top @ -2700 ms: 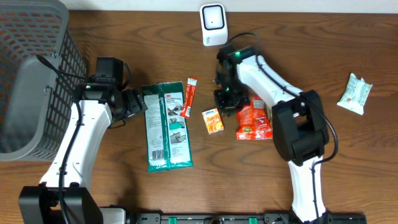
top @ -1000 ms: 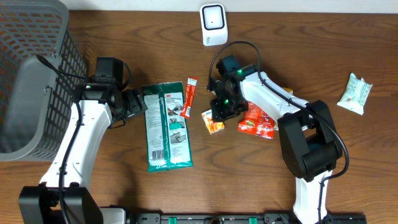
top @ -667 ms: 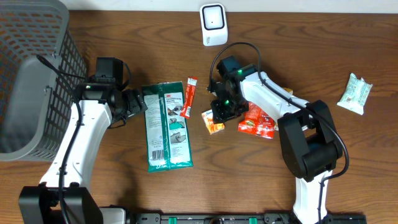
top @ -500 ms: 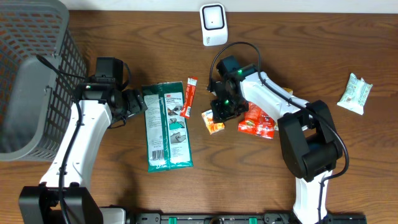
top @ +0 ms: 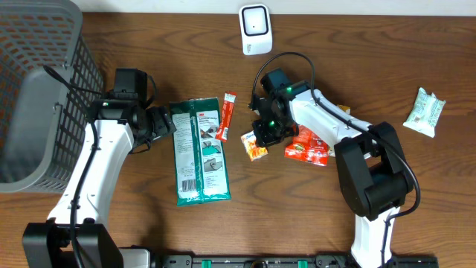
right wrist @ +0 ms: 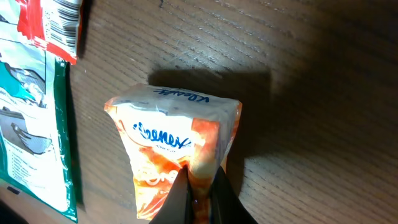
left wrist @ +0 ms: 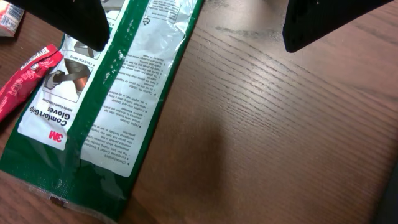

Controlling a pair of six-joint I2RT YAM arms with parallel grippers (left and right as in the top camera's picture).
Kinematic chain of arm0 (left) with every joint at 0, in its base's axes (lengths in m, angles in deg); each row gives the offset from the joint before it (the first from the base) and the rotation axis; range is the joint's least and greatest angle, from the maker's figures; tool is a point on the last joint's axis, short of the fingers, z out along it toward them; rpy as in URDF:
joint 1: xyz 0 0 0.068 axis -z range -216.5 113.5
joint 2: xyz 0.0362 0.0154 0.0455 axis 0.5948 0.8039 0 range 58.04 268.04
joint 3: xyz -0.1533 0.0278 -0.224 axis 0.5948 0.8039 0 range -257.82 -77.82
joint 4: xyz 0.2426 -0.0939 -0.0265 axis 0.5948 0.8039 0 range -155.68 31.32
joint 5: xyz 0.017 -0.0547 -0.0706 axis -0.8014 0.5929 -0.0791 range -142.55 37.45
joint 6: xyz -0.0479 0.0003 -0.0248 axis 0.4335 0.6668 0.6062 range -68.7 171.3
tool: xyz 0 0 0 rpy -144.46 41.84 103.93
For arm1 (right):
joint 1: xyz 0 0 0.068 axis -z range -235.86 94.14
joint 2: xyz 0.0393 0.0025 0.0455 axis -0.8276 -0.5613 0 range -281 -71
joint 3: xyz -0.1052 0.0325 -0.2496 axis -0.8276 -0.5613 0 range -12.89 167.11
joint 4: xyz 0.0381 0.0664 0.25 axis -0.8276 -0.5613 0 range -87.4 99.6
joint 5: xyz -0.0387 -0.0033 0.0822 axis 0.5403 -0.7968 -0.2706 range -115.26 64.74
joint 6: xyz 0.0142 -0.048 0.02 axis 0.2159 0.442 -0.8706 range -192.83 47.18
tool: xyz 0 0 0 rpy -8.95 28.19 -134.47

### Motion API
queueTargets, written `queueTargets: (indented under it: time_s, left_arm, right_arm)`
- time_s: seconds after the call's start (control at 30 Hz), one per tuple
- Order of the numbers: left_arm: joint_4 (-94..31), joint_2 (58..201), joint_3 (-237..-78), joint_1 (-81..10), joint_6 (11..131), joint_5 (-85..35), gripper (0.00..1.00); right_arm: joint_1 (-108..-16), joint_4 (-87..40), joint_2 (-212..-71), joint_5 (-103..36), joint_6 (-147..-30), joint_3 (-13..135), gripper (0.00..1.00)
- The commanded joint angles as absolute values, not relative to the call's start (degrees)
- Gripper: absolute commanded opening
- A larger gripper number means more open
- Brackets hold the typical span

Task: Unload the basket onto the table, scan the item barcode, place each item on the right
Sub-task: 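Lower the right gripper and grasp the orange Kleenex pack, then lift the Kleenex pack with the right gripper and turn it upright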

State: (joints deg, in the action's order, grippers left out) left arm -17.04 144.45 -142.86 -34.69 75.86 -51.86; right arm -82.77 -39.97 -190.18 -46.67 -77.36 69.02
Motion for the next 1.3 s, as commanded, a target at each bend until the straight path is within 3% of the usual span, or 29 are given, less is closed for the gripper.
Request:
queueTargets:
  time_s: [0.0, 0.4, 0.8, 1.1, 1.27]
  left_arm:
    - [-16.9, 144.4, -143.3, -34.8, 75.3, -52.6, 0.9]
    - [-16.9, 144.4, -143.3, -34.8, 75.3, -52.6, 0.9]
    - [-16.9, 144.4, -143.3, -34.8, 75.3, -52.6, 0.9]
    - [-16.9, 144.4, -143.3, -34.8, 75.4, -52.6, 0.9]
    - [-16.9, 144.4, -143.3, -34.8, 75.3, -52.6, 0.9]
  right_arm:
    - [-82.4, -40.8, -191.2, -45.8, -77.5, 66.9, 0.01]
    - [-69.7, -45.7, -183.8, -82.3, -64.6, 67.0, 0.01]
    - [-64.6, -52.7, -183.9, -113.1, -46.9, 62.5, 0.01]
    - [-64.5, -58.3, -183.3, -114.7, -46.3, 62.3, 0.01]
    - [-64.5, -68.7, -177.7, -114.7, -37.7, 62.3, 0.01]
